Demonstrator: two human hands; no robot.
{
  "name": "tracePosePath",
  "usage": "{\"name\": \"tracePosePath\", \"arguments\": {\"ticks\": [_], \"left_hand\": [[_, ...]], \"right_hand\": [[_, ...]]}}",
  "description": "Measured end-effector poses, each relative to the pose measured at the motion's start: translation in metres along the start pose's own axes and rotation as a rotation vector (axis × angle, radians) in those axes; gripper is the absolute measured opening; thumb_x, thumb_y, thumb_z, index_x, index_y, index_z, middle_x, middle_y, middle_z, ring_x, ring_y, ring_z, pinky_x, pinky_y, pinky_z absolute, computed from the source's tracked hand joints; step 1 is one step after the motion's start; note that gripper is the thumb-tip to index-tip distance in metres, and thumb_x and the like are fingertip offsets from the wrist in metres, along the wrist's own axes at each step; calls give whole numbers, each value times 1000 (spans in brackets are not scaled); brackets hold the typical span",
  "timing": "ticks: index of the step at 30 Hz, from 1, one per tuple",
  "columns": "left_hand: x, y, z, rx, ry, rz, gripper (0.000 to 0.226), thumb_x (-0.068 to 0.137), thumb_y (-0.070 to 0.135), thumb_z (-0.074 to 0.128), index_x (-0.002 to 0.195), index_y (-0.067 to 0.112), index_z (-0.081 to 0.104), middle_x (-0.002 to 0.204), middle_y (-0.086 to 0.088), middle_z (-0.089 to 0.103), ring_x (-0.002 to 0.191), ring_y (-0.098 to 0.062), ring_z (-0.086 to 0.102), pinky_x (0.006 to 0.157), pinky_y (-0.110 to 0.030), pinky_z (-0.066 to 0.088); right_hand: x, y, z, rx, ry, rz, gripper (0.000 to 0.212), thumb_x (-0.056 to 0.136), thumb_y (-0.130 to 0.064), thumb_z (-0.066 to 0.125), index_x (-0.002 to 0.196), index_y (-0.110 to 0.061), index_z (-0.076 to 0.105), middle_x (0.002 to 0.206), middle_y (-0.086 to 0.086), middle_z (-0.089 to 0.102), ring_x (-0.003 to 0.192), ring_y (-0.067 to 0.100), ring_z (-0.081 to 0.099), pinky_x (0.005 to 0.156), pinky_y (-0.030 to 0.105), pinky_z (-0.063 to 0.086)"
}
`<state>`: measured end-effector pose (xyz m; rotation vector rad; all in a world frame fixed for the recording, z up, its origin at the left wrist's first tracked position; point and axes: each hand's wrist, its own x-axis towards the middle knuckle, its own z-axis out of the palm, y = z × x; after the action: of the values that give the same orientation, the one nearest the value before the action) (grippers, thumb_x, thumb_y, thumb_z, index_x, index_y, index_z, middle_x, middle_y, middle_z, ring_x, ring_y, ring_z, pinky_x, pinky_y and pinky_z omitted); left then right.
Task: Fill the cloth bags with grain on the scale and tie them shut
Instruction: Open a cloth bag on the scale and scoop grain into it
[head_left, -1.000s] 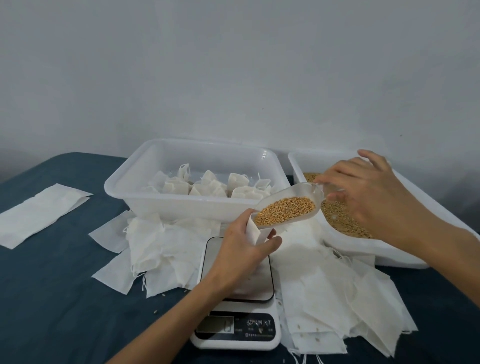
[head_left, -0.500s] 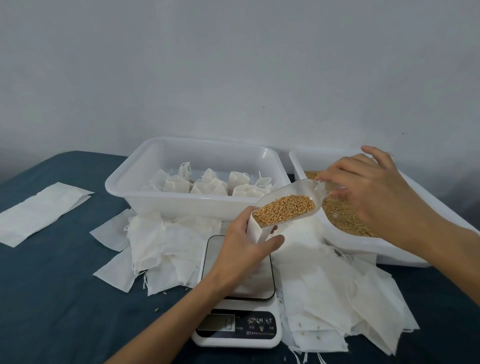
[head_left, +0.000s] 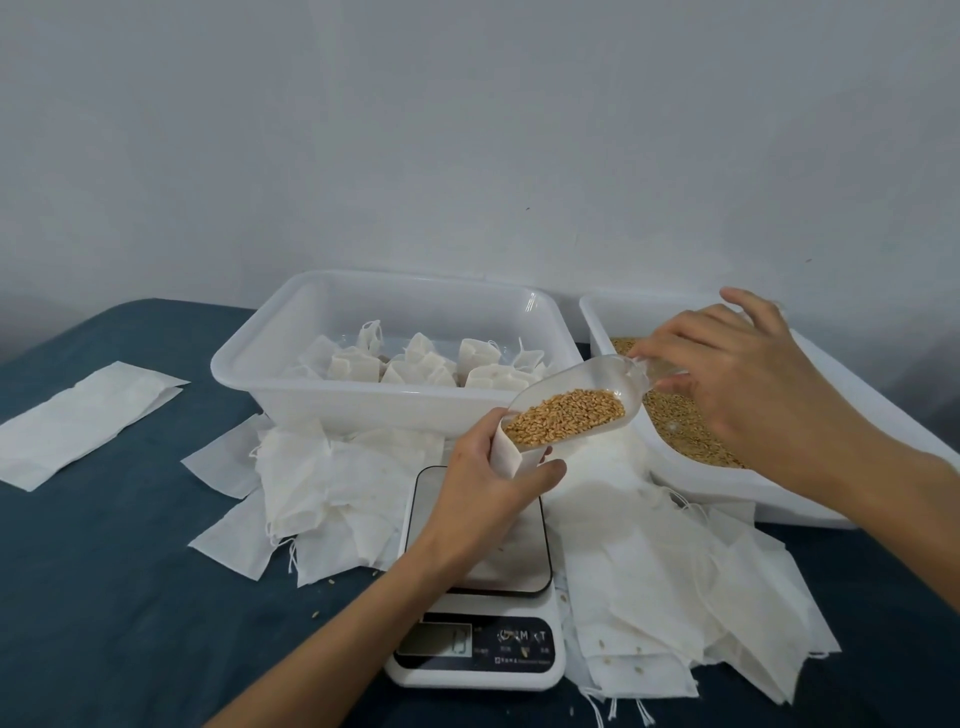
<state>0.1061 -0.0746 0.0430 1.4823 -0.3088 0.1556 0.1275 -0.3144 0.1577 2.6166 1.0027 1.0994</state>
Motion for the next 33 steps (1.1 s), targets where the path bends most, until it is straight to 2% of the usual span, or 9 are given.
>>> {"name": "tracePosePath", "arguments": {"ticks": [6, 10, 14, 20, 33], "left_hand": [[0, 0, 0, -24, -8, -14, 29, 83, 16, 81, 108, 25, 71, 103, 6, 78, 100, -15, 74, 81, -15, 53], [0, 0, -1, 3, 16, -27, 23, 82, 16, 82, 101, 24, 71, 94, 5, 77, 83, -7, 70, 69, -12, 50], [0, 0, -2, 4, 26, -39, 22, 83, 16, 83, 99, 24, 71, 92, 4, 76, 78, -5, 67, 64, -12, 49], [1, 0, -2, 23, 33, -30, 21, 82, 18, 83, 97, 26, 71, 89, 9, 76, 75, -1, 67, 61, -12, 47], [2, -1, -3, 20, 41, -40, 23, 82, 17, 84, 101, 22, 71, 91, 8, 77, 78, -2, 69, 64, -11, 49]], "right_hand": [[1, -3, -3, 1, -15, -1, 27, 84, -5, 73, 110, -13, 73, 99, 3, 68, 90, 29, 66, 109, 56, 33], [1, -5, -4, -3, -30, -4, 27, 84, -5, 73, 110, -14, 73, 100, 2, 68, 91, 29, 66, 110, 56, 32], [3, -6, -3, -10, -23, -1, 28, 82, -4, 75, 108, -13, 73, 99, 3, 68, 91, 30, 66, 109, 56, 33], [4, -8, -3, -7, -19, 7, 29, 82, -2, 76, 108, -12, 74, 98, 4, 69, 91, 31, 66, 109, 59, 34], [6, -10, -2, -6, -14, 11, 28, 81, 1, 77, 107, -10, 74, 97, 7, 69, 90, 34, 67, 108, 60, 35]]}}
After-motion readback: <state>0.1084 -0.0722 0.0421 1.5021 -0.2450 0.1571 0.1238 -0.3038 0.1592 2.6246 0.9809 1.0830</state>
